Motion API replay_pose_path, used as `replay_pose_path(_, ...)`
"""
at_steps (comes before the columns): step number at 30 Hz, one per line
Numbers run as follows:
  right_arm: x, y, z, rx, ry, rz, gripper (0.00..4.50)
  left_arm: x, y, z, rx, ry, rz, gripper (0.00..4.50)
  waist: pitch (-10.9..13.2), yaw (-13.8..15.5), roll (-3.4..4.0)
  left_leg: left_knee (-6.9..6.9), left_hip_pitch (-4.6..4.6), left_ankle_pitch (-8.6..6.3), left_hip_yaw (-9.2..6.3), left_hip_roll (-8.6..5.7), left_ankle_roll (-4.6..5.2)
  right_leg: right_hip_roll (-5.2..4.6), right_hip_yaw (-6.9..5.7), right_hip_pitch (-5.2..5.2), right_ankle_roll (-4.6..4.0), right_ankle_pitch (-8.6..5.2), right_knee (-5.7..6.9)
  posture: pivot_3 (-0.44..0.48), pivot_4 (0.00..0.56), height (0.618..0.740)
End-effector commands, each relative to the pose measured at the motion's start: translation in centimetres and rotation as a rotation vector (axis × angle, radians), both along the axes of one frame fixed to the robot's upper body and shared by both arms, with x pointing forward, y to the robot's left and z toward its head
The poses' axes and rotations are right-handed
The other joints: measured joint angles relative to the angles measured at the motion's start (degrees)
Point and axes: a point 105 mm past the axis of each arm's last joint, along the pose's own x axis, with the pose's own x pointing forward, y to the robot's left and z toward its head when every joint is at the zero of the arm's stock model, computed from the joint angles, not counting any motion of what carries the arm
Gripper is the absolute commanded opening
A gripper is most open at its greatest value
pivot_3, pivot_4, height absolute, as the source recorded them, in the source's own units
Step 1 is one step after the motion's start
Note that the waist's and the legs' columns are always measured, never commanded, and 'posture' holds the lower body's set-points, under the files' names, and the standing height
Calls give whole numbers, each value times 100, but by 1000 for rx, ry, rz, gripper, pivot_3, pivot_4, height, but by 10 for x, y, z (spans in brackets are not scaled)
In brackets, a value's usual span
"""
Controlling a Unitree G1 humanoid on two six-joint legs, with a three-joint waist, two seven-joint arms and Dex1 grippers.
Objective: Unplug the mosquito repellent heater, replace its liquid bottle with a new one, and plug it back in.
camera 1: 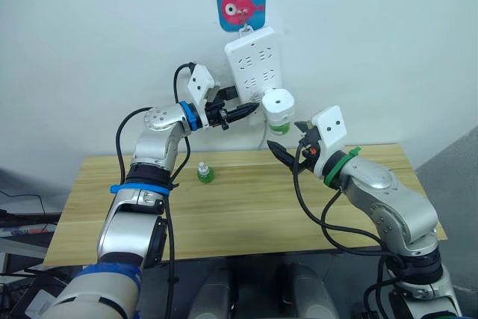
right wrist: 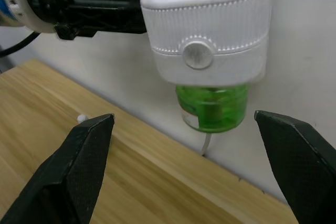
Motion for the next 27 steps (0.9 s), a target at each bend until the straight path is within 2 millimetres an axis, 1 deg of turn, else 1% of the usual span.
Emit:
replay_pose_path(1, 3, 0, 20, 1, -116, -60, 4500, -9, -7, 19, -29, -50, -56, 1711, 0, -5, 0, 0, 0, 0, 0, 0, 0, 1, 0, 0, 0, 0, 0, -249, 205, 740)
replay_pose_path(2, 5, 0, 22, -11, -134, -76, 4500, -8, -7, 20, -37, -45, -52, 1459, 0, -15, 0, 0, 0, 0, 0, -1, 0, 1, 1, 0, 0, 0, -1, -249, 205, 740)
replay_pose_path(3, 7, 1, 24, -20, -153, -87, 4500, -8, -7, 19, -37, -42, -48, 1373, 0, -17, 0, 1, 0, 0, 1, -1, 0, 2, 2, 0, 0, 0, -3, -245, 204, 740)
replay_pose_path(9, 18, 14, 44, 24, -231, -124, 4500, -7, -6, 12, -34, -17, -32, 1373, 0, -30, 0, 2, 0, 1, 2, -3, -1, 5, 3, -2, 0, 0, 2, -247, 205, 740)
replay_pose_path(15, 28, 19, 48, 59, -241, -152, 4500, -7, -8, 12, -40, -17, -24, 1373, 0, -34, 0, 2, 0, 2, 2, -6, -3, 7, 9, -2, 0, 1, 2, -240, 208, 740)
replay_pose_path(18, 27, 20, 49, 75, -245, -138, 3850, -8, -7, 12, -38, -20, -17, 1373, 0, -34, 0, 3, 0, 2, 3, -7, -3, 8, 12, -2, 0, 1, 2, -237, 211, 740)
replay_pose_path(20, 26, 20, 49, 73, -246, -127, 3122, -7, -5, 12, -38, -21, -10, 1373, 0, -35, 0, 3, 0, 2, 4, -6, -2, 9, 14, -3, 0, 1, 3, -237, 213, 740)
replay_pose_path(21, 25, 20, 48, 66, -249, -121, 2994, -7, -5, 12, -39, -21, -8, 1373, 0, -35, 0, 3, 0, 2, 3, -6, -2, 11, 13, -3, 0, 1, 3, -237, 215, 740)
replay_pose_path(27, 20, 12, 50, 40, -272, -110, 3003, -5, 2, 7, -33, -6, 27, 1373, 0, -35, 0, 2, 0, 2, 5, -7, -3, 18, 16, -6, -1, 1, 4, -237, 216, 740)
